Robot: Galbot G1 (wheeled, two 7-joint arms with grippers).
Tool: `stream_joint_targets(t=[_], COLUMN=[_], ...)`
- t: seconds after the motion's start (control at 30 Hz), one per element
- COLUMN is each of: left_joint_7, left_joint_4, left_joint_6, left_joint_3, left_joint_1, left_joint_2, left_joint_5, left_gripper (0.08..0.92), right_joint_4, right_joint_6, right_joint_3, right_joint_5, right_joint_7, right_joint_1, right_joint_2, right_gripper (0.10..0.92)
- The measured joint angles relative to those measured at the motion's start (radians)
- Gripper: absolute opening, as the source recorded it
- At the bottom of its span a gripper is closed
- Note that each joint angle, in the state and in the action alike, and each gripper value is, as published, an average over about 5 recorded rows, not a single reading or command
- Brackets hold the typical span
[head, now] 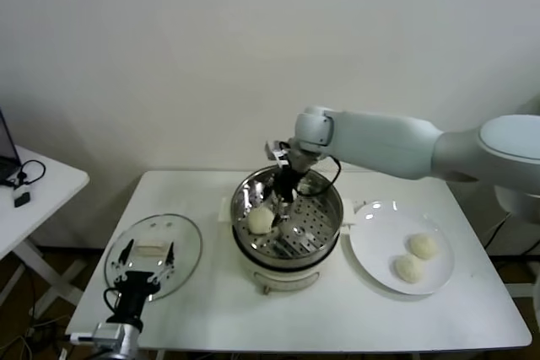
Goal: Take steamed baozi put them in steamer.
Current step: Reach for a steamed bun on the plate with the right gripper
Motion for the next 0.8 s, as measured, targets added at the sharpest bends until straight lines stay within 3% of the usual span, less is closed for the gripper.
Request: stream_joint_targets(t=[0.3,0.8], left_joint_7=[0.000,-0.006], left_joint_4=[0.004,0.006], left_joint_6=[0.012,0.002], left_joint_3=[0.010,0.025], left_joint_1=[-0.017,-0.024], left_joint_2=[0.000,0.006], left_joint_5=[0.003,-0.013], left_gripper=[0.823,0.823], right_joint_4=[0.106,0.157], right_joint_6=[0.076,0.186], right_joint_3=[-0.048,0.103], right_joint_5=[-0.075,-0.459], right_joint_7=[-0.115,-0.192], right_joint_1=[0.167,0.035], right_joint_2=[-0.172,-0.551], right_gripper=[0.823,0.823])
